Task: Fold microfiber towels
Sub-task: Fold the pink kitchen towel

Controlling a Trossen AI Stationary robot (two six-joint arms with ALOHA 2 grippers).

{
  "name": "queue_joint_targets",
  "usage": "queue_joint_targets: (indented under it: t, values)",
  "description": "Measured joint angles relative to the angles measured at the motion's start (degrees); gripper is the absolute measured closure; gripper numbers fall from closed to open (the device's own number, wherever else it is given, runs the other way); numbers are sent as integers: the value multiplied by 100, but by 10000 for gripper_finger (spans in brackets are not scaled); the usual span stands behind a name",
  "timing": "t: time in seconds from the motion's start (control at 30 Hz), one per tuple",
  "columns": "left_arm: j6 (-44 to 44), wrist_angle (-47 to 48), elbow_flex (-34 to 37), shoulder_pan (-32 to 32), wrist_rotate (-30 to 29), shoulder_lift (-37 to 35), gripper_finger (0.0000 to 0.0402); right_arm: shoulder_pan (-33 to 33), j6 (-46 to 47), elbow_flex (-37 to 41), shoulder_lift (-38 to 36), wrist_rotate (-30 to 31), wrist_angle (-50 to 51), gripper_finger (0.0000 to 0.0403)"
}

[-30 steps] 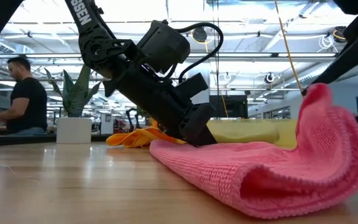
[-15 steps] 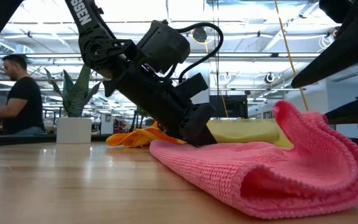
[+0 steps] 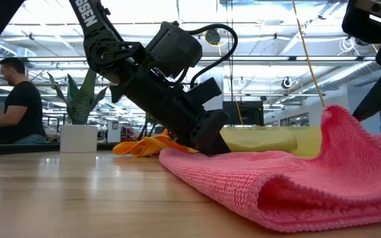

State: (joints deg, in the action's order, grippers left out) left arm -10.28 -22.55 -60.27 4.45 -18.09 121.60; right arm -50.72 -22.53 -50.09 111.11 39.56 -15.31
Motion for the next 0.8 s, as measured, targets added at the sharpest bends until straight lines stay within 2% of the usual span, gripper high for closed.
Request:
queue_joint_targets:
  t: [0.33,0.4,0.6,0.8]
  values:
    - [0,2,0,0,2,0,271,112,-407,-4,-3,-70,671,268]
    - [0,2,0,0,0,0,271,130,-425,-1,-2,254,669,268]
    - [0,2,-2,1,2,0,271,137,-9,7,3,1741,614,268]
    - [0,4,-2,3,0,0,271,110,472,7,-2,1896,380,268]
